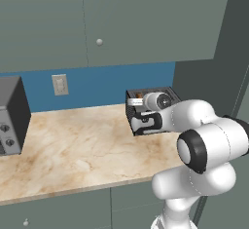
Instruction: Start the toaster. Once the lever pops up, take the bread to the plate on the dining counter.
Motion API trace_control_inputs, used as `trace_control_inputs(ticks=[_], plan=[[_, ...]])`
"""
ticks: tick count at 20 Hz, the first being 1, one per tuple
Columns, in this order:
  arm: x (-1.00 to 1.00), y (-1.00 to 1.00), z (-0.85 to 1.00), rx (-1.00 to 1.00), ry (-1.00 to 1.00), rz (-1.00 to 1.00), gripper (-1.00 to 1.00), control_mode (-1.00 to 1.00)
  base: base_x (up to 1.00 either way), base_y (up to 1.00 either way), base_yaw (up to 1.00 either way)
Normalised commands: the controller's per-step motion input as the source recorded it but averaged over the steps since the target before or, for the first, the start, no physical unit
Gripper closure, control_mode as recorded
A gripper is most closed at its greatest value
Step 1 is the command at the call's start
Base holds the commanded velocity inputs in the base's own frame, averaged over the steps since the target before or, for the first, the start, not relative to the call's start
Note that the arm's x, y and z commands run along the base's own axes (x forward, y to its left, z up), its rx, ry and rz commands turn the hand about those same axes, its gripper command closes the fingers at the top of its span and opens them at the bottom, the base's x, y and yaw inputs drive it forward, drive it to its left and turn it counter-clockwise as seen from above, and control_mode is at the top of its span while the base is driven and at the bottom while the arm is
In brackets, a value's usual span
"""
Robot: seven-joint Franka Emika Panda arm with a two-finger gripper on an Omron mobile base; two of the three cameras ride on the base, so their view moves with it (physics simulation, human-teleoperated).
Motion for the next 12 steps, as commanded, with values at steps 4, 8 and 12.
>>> trace_control_inputs(ticks=[4, 8, 12], plan=[[0.0, 0.0, 0.0, 0.0, 0.0, 0.0, -1.0, -1.0, 0.0, 0.0, 0.0], [0.0, 0.0, 0.0, 0.0, 0.0, 0.0, -1.0, -1.0, 0.0, 0.0, 0.0], [0.0, 0.0, 0.0, 0.0, 0.0, 0.0, -1.0, -1.0, 0.0, 0.0, 0.0]])
